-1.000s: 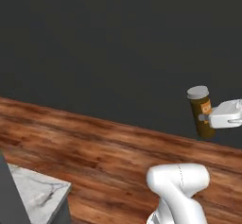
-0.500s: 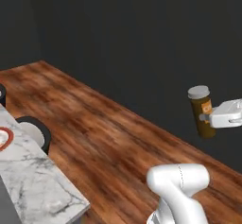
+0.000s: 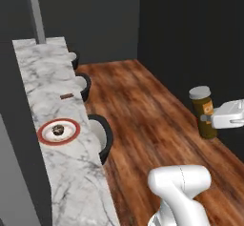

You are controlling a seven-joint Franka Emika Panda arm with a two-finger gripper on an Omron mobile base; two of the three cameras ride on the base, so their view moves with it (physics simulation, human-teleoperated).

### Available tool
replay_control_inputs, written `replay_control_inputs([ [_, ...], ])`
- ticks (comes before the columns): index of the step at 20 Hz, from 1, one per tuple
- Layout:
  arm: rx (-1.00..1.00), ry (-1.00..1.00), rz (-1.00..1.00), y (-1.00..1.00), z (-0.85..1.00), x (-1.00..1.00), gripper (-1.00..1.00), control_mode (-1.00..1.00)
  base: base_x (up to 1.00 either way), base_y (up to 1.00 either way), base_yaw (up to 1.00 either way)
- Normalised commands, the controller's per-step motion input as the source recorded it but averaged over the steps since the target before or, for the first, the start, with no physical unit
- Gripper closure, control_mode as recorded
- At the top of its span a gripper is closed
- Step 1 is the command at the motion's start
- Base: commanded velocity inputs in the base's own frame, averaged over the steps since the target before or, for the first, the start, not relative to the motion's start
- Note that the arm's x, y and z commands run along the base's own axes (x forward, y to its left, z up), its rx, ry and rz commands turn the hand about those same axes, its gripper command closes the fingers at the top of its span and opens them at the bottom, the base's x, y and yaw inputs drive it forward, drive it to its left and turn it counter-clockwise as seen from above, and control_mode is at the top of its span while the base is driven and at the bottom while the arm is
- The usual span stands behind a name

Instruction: Take the cinnamon bottle from the cabinet and place it on the dining table, next to the plate with the cupcake. Then take the chocolate from the dining counter and place it on the cupcake plate.

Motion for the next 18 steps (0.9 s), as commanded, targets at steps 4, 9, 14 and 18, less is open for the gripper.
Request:
replay_control_inputs([
  [4,0.0,0.0,0.0,0.0,0.0,0.0,1.0,1.0,0.67,-0.02,0.74],
  [9,0.0,0.0,0.0,0.0,0.0,0.0,1.0,1.0,0.52,-0.05,0.75],
  [14,0.0,0.0,0.0,0.0,0.0,0.0,1.0,1.0,0.34,-0.14,0.73],
  [18,0.0,0.0,0.0,0.0,0.0,0.0,1.0,1.0,0.07,-0.18,0.72],
])
